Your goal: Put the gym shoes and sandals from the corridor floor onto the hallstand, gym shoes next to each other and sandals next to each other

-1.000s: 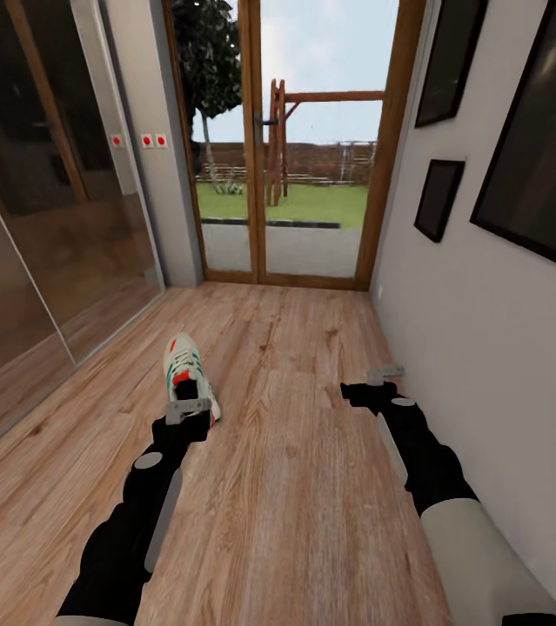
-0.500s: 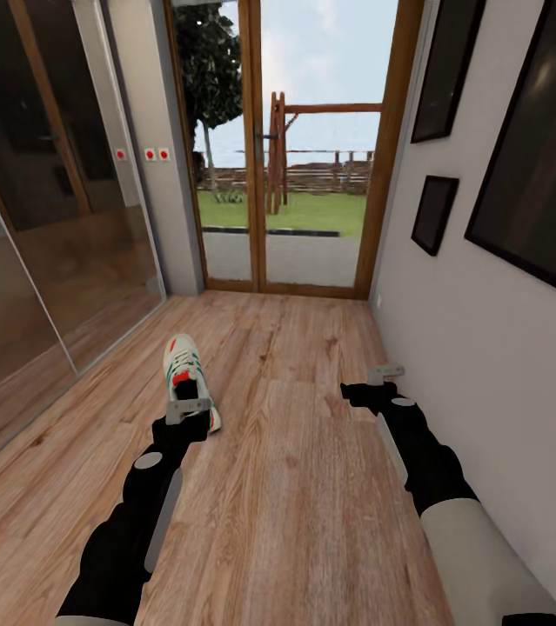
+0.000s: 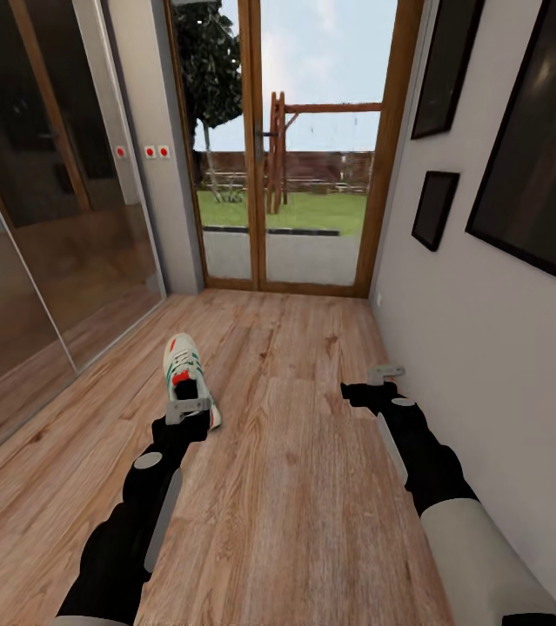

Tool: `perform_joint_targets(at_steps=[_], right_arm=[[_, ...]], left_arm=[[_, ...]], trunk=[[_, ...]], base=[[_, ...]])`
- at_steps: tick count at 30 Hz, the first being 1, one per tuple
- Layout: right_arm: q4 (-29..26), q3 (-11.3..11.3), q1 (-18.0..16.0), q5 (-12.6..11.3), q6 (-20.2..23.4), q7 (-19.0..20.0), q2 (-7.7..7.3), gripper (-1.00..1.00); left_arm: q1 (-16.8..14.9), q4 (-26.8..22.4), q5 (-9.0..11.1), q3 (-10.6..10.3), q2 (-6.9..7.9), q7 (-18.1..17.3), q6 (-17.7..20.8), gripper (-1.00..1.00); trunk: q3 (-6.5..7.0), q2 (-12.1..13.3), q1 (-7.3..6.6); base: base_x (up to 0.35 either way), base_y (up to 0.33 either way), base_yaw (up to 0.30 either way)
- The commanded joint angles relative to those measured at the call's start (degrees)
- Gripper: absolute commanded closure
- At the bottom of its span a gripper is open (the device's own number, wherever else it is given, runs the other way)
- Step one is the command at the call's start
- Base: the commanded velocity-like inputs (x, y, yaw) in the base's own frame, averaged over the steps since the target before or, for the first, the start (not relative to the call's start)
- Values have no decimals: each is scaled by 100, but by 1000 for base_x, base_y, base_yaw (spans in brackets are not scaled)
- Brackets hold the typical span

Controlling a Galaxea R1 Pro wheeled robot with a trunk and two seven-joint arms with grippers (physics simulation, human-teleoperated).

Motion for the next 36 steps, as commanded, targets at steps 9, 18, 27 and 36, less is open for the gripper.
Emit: perform_joint_targets(at_steps=[9,18,27,36], right_arm=[[-8,4,-3,40,35,3,0,-100],[-8,4,-3,41,35,3,0,-100],[-8,4,-3,40,35,3,0,-100],[-8,4,-2,37,35,3,0,-100]], left_arm=[[-3,-8,-13,-8,-4,20,33,100],[-3,-8,-12,-8,-4,20,33,100],[-3,-8,-12,-8,-3,20,33,100],[-3,-8,-11,-8,-1,20,33,100]], trunk=[[-131,-169,99],[-113,-173,107],[-28,-173,107],[57,-173,107]], base=[[0,0,0],[0,0,0],[0,0,0],[0,0,0]])
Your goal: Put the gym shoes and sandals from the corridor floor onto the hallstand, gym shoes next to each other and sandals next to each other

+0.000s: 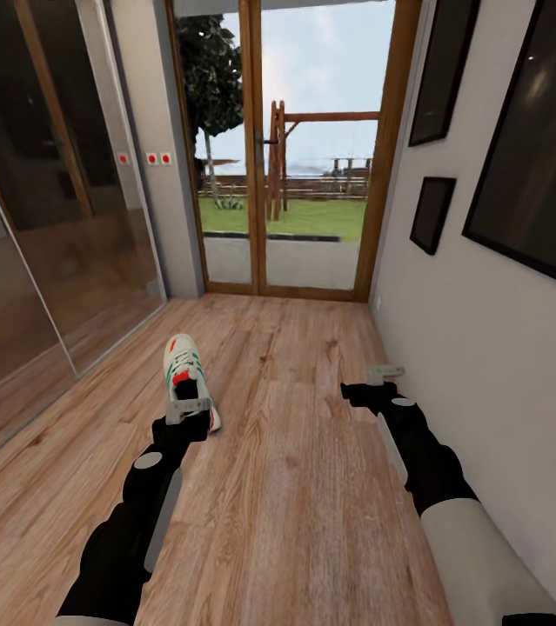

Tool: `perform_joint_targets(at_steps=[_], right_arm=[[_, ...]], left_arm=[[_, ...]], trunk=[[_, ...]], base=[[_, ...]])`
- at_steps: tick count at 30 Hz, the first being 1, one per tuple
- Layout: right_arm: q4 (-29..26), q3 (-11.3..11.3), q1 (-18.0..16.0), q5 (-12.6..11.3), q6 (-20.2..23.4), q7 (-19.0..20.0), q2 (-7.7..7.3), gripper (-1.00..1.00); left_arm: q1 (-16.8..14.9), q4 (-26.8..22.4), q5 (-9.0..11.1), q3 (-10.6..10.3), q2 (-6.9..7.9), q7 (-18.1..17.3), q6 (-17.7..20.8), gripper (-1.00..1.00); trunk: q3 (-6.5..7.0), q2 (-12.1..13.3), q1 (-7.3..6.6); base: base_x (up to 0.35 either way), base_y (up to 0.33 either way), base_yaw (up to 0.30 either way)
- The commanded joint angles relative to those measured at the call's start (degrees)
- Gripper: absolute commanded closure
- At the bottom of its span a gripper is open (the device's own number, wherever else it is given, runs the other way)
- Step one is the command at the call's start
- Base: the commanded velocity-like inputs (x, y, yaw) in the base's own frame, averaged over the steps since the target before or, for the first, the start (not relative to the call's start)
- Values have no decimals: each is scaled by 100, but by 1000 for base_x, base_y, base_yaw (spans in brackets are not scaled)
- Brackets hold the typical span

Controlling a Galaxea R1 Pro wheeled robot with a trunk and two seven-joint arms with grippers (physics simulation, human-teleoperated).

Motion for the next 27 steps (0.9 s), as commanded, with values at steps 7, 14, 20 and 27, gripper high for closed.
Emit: perform_joint_targets(at_steps=[7,14,20,27], right_arm=[[-8,4,-2,43,34,3,0,-100],[-8,4,-2,42,35,3,0,-100],[-8,4,-2,43,34,3,0,-100],[-8,4,-2,44,39,-3,0,-100]], left_arm=[[-3,-7,-18,-8,-2,21,33,100],[-3,-7,-17,-8,-2,21,33,100],[-3,-7,-17,-8,-1,21,33,100],[-3,-7,-17,-8,-2,21,33,100]], trunk=[[61,-2,-1],[127,-2,-1],[182,-2,-1],[203,-2,-1]], base=[[4,0,0],[216,0,0],[333,0,0],[345,0,0]])
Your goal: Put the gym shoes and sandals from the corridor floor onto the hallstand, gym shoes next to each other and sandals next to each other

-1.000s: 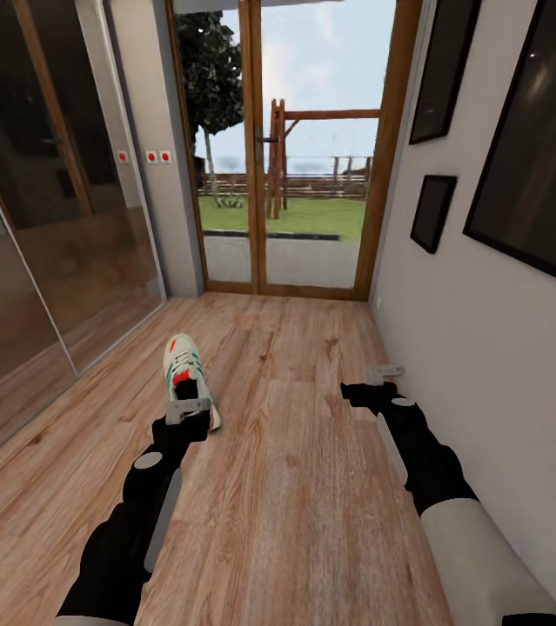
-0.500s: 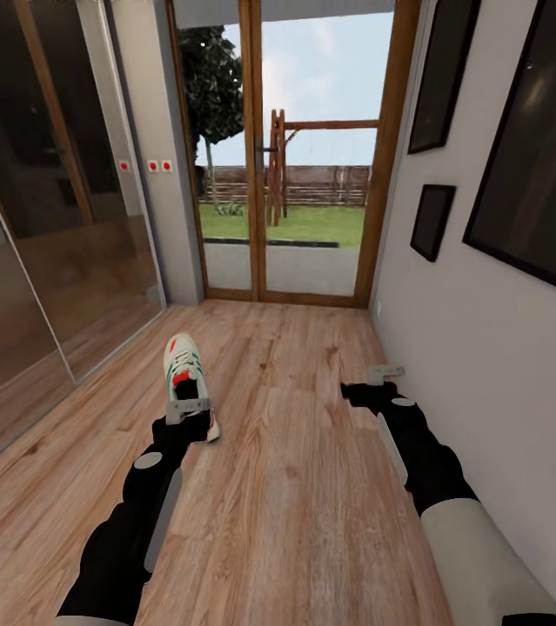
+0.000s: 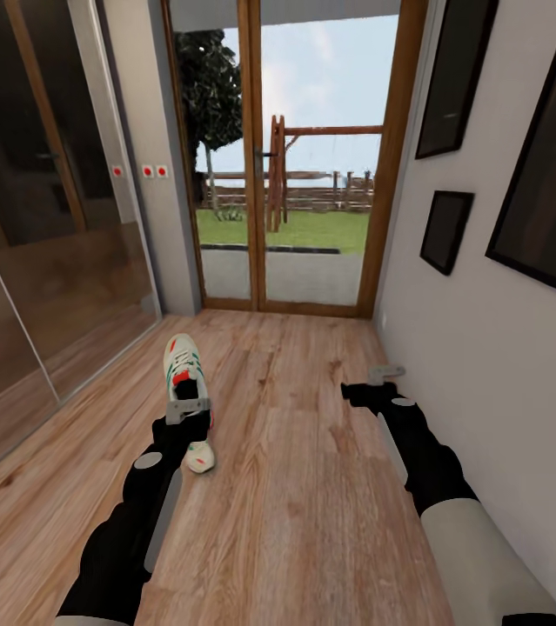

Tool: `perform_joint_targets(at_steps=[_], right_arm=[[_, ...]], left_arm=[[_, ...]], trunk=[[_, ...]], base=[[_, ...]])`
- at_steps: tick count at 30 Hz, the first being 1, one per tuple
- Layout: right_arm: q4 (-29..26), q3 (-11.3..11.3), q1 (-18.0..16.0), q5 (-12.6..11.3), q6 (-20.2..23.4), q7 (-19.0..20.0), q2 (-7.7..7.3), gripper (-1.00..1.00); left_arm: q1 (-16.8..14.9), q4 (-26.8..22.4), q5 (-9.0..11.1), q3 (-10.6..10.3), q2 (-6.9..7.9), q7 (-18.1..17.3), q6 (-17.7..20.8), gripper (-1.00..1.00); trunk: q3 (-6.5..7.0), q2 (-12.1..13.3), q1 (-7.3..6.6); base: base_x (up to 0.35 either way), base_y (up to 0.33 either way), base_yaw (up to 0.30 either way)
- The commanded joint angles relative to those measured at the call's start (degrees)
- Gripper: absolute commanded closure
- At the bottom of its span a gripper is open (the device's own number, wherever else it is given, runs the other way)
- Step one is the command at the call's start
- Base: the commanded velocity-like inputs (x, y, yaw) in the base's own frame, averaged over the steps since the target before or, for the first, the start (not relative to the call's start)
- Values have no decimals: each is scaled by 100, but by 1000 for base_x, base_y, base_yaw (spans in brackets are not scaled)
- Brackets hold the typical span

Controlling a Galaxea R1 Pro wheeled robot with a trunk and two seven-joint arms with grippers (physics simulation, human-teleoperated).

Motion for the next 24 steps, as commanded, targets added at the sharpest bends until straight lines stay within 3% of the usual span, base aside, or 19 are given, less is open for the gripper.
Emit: perform_joint_targets(at_steps=[1,24], right_arm=[[-8,4,-2,41,35,1,0,-100],[-8,-2,-2,41,35,8,0,-100]], left_arm=[[-3,-8,-26,-8,1,21,33,100],[-3,-8,-26,-8,1,21,33,100]], trunk=[[-5,-2,2],[-4,-2,2]], base=[[347,0,0],[347,-1,0]])
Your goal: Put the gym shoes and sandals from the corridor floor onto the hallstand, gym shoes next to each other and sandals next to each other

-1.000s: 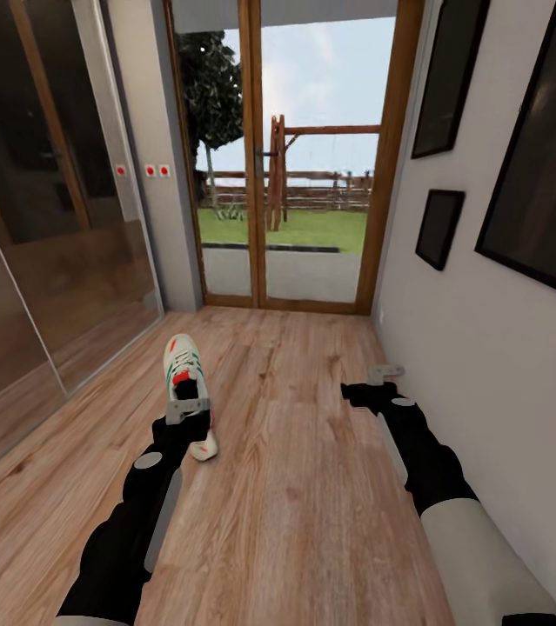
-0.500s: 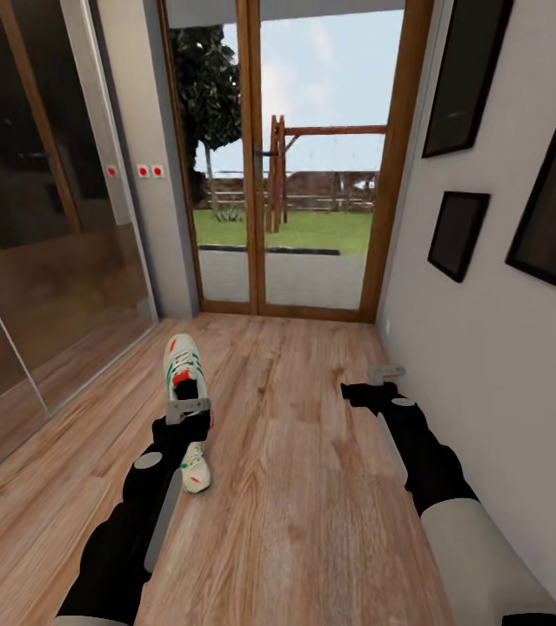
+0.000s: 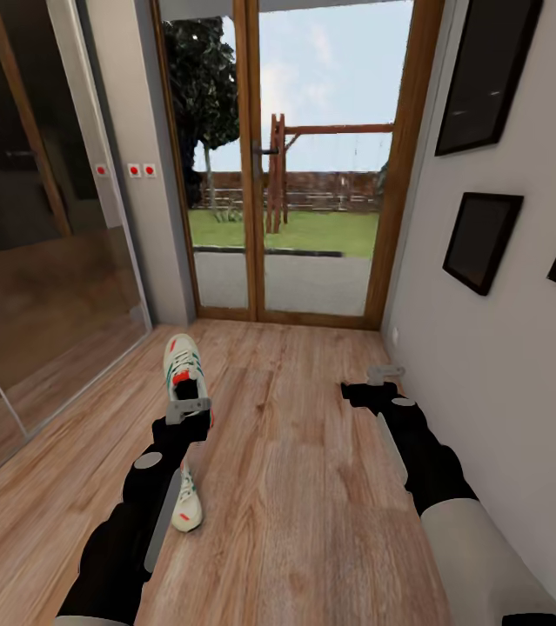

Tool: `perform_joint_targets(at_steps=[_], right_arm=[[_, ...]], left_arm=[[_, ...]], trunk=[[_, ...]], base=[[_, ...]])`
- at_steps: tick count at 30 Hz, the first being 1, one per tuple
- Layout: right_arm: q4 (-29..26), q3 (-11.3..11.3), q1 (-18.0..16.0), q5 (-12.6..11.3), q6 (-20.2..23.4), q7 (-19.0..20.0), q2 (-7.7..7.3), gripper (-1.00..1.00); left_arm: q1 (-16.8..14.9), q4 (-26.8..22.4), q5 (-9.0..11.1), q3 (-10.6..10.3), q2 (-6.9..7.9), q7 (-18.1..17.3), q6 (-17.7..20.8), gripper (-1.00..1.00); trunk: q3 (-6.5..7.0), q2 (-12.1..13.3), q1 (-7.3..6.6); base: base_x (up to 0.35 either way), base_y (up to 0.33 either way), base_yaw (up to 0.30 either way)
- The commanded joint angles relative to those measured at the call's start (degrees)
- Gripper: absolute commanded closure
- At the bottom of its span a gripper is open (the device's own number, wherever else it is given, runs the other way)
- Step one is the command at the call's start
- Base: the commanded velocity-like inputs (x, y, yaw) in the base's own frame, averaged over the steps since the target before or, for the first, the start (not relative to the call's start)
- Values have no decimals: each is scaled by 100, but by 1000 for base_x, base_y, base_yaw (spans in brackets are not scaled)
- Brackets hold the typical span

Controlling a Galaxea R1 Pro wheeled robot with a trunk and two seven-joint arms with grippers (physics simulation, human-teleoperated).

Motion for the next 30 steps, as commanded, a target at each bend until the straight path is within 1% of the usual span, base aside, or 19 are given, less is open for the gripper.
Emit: perform_joint_targets(at_steps=[1,14,22,30], right_arm=[[-8,5,-2,39,35,3,0,-100],[-8,10,-2,40,35,1,0,-100],[-8,10,-2,41,37,-3,0,-100],[-8,10,-2,41,37,-6,0,-100]], left_arm=[[-3,-8,-27,-8,0,21,33,100],[-3,-8,-28,-8,4,21,33,100],[-3,-8,-27,-8,3,21,33,100],[-3,-8,-27,-8,2,21,33,100]], trunk=[[-6,-2,2],[-6,-2,2],[-6,-2,2],[-6,-2,2]], base=[[347,-27,0],[347,-68,-2],[346,-87,-185],[331,-122,-37]])
